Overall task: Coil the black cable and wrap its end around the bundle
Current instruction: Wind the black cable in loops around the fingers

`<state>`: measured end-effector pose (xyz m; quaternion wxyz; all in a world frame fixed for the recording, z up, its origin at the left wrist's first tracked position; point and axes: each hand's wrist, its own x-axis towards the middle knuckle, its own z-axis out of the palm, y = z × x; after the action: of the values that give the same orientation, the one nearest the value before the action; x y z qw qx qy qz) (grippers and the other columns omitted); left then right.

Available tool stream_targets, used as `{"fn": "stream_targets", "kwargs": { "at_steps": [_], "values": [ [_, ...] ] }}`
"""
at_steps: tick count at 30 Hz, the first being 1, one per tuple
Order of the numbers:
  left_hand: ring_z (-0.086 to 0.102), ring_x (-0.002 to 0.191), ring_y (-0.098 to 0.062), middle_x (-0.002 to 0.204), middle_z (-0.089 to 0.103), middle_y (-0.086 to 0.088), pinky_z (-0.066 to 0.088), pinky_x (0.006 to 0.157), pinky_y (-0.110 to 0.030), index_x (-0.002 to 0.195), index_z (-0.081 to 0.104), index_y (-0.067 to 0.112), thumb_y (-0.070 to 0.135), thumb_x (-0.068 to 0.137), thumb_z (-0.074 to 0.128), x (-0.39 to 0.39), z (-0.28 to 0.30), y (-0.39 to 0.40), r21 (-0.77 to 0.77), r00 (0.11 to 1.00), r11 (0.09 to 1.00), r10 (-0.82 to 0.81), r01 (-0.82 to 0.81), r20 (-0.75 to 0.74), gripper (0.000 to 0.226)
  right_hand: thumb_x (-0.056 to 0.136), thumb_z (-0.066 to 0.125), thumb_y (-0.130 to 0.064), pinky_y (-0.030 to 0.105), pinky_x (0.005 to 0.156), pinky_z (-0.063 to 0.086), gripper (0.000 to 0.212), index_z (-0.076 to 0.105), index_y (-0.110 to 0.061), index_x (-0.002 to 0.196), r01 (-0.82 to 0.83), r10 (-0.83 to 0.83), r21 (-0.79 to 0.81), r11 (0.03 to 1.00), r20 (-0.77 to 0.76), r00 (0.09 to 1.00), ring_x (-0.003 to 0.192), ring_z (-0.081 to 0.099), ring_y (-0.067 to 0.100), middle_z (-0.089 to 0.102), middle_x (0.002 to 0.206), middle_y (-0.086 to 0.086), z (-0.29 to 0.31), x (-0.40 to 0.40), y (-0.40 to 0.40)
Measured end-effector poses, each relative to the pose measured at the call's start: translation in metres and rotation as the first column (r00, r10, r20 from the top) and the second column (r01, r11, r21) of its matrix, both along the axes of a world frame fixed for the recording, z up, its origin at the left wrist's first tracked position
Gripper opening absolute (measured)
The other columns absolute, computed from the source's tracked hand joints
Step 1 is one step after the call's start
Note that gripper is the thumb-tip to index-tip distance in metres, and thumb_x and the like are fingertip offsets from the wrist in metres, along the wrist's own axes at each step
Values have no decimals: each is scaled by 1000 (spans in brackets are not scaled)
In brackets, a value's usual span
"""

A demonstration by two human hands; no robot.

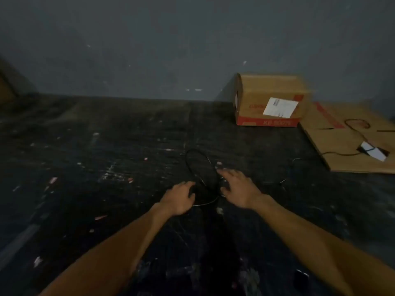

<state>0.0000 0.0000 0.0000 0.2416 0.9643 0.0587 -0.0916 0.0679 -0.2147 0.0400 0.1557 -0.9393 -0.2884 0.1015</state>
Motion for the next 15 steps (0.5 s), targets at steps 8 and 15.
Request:
{"fn": "stream_targets", "kwargs": {
  "at_steps": [8, 15],
  "values": [
    [36, 136, -29, 152, 38, -2, 37, 108, -48, 144, 38, 25, 32, 94, 45, -19, -53, -10, 196, 992, 979, 71, -51, -99, 51, 93, 45, -27, 51, 116, 21, 65, 16, -25, 152, -106, 88, -276, 955, -75, 993, 148, 11, 26, 15, 162, -2, -67, -16, 21],
    [35, 134, -27, 148, 40, -1, 37, 104, -46, 122, 52, 24, 27, 96, 47, -28, -64, -8, 298, 1000, 955, 4, -6, 6, 27, 94, 47, -32, 46, 103, 35, 28, 55, -25, 121, -152, 176, -290, 945, 57, 983, 126, 38, 24, 50, 133, -1, -80, -18, 17]
  ]
}}
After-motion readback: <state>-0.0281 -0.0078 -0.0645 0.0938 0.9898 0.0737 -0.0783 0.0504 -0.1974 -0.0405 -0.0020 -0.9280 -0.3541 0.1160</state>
